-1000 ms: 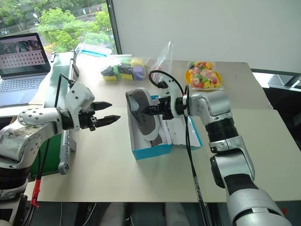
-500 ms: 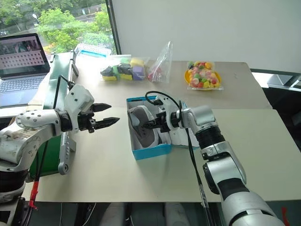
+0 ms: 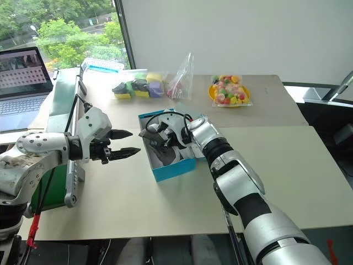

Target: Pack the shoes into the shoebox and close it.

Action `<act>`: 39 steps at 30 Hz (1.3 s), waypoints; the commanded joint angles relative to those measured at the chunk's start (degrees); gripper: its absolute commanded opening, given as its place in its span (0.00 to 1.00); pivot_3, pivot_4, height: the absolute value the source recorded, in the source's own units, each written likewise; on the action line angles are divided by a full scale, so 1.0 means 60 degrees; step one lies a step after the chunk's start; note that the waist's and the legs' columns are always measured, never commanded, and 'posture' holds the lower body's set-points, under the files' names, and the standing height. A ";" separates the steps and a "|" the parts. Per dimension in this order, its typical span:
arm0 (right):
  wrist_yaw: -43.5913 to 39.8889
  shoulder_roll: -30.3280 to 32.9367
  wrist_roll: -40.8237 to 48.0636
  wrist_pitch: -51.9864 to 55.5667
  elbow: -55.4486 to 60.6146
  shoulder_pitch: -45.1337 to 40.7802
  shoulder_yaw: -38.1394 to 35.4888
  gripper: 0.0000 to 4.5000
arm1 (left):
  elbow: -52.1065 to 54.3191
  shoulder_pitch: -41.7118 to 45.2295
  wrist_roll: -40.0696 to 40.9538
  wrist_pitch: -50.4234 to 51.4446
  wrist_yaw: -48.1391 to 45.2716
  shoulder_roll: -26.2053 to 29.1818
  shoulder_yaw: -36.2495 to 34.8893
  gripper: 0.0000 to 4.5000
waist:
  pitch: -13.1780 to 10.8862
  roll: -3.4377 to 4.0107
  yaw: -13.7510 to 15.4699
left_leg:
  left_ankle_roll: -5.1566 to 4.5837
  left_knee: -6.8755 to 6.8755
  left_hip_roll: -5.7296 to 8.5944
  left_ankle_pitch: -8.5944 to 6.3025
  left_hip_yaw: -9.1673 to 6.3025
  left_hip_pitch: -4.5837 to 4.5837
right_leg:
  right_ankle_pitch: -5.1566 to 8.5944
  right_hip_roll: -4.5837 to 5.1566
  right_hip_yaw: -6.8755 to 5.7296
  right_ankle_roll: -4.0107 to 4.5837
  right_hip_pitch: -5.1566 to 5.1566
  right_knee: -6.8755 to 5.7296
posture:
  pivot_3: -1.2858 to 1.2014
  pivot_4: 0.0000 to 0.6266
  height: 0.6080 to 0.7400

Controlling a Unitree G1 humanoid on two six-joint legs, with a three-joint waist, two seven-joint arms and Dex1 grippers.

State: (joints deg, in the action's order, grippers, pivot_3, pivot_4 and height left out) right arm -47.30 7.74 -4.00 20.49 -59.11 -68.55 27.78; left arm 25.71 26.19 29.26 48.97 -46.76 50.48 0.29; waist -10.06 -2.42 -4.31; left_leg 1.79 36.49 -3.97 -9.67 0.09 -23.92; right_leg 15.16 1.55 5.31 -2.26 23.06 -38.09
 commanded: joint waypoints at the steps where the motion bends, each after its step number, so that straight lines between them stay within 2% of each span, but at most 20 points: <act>1: 0.0283 0.0360 -0.1193 -0.0318 -0.0625 0.0212 0.0505 0.07 | 0.0448 -0.0019 -0.0060 -0.0107 0.0012 -0.0008 0.0090 0.68 | 0.0005 0.0001 0.0055 | 0.0000 0.0000 0.0000 0.0000 0.0001 0.0009 | 0.0000 0.0000 0.0001 0.0001 -0.0008 0.0000 | 0.52 0.24 1.00; 4: -0.0144 0.0563 -0.1426 -0.0372 -0.0409 0.0090 0.0542 0.07 | 0.0457 -0.0023 -0.0090 -0.0165 -0.0049 -0.0015 0.0224 0.68 | 0.0006 0.0002 0.0078 | 0.0000 0.0000 0.0000 0.0000 0.0001 0.0010 | -0.0003 0.0000 0.0001 0.0006 -0.0008 -0.0003 | 0.52 0.24 1.00; 5: -0.0254 0.0620 -0.1476 -0.0350 -0.0359 0.0049 0.0523 0.29 | 0.0447 -0.0013 -0.0100 -0.0182 -0.0064 -0.0027 0.0266 0.68 | 0.0006 0.0002 0.0098 | 0.0000 0.0000 0.0000 0.0000 0.0001 0.0010 | -0.0003 0.0000 0.0002 0.0006 -0.0007 -0.0003 | 0.52 0.24 1.00; 14: -0.0809 0.1312 -0.2205 -0.0387 -0.0032 0.0191 0.0672 0.94 | 0.0272 0.0147 -0.0251 -0.0370 -0.0140 -0.0218 0.0604 0.68 | 0.0005 0.0003 0.0318 | 0.0000 -0.0009 0.0002 0.0000 0.0002 -0.0036 | -0.0021 0.0003 -0.0002 0.0048 0.0031 0.0005 | 0.52 0.24 1.00; 15: -0.0921 0.1369 -0.2270 -0.0391 0.0060 0.0256 0.0722 0.99 | 0.0255 0.0154 -0.0275 -0.0383 -0.0148 -0.0241 0.0623 0.68 | 0.0004 0.0003 0.0339 | 0.0000 -0.0009 0.0002 0.0000 0.0002 -0.0036 | -0.0021 0.0003 -0.0002 0.0048 0.0030 0.0006 | 0.52 0.24 1.00; 20: -0.1659 0.1614 -0.2115 0.0180 0.0960 0.0378 0.0484 0.99 | 0.0159 0.0230 -0.0367 -0.0456 -0.0169 -0.0370 0.0724 0.68 | 0.0004 0.0003 0.0352 | 0.0000 -0.0011 0.0002 0.0000 0.0002 -0.0042 | -0.0018 0.0003 -0.0003 0.0048 0.0032 0.0010 | 0.52 0.24 1.00; 24: -0.2382 0.1963 -0.1149 0.1848 0.2665 0.0101 -0.0613 0.99 | 0.0197 0.0206 -0.0371 -0.0448 -0.0301 -0.0317 0.0690 0.68 | -0.0002 0.0006 0.0367 | 0.0000 -0.0012 0.0002 0.0000 0.0000 -0.0069 | -0.0016 0.0004 -0.0007 0.0049 0.0054 0.0012 | 0.52 0.24 1.00; 28: -0.2934 0.2569 -0.0354 0.3854 0.4927 -0.0033 -0.1513 0.99 | 0.0186 0.0263 -0.0401 -0.0461 -0.0494 -0.0209 0.0706 0.68 | -0.0011 0.0020 0.0341 | -0.0002 -0.0012 0.0002 0.0002 0.0002 -0.0183 | -0.0019 0.0001 0.0001 0.0053 0.0186 -0.0011 | 0.52 0.24 1.00; 34: -0.2962 0.3576 0.0295 0.5492 0.7157 0.0255 -0.2296 0.99 | -0.0004 0.0579 -0.0499 -0.0581 -0.0823 -0.0189 0.0907 0.68 | -0.0018 0.0030 0.0322 | -0.0002 -0.0030 0.0001 0.0001 0.0001 -0.0217 | -0.0018 0.0000 -0.0002 0.0055 0.0220 0.0004 | 0.52 0.24 1.00; 37: -0.2648 0.4259 0.0480 0.6082 0.7895 0.0570 -0.2752 0.83 | -0.0187 0.0848 -0.0493 -0.0685 -0.1063 -0.0236 0.1069 0.68 | -0.0019 0.0030 0.0380 | -0.0002 -0.0028 0.0002 0.0001 0.0002 -0.0225 | -0.0017 0.0001 -0.0003 0.0055 0.0223 0.0007 | 0.52 0.24 1.00; 39: -0.2464 0.4814 0.0672 0.6715 0.8764 0.1047 -0.3131 0.67 | -0.0418 0.1132 -0.0549 -0.0832 -0.1288 -0.0305 0.1248 0.68 | -0.0019 0.0029 0.0408 | -0.0002 -0.0027 0.0004 0.0001 0.0002 -0.0224 | -0.0016 0.0003 -0.0005 0.0054 0.0218 0.0013 | 0.52 0.24 1.00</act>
State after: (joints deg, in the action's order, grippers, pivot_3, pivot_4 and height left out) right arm -63.21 33.65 -1.44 56.61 -12.67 -64.32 12.56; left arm 23.74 30.58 26.71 46.20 -52.92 48.81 7.25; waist -10.17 -2.25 -1.87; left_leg 1.77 36.33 -3.95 -9.67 0.11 -25.27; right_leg 15.06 1.57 5.28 -1.94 24.37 -38.00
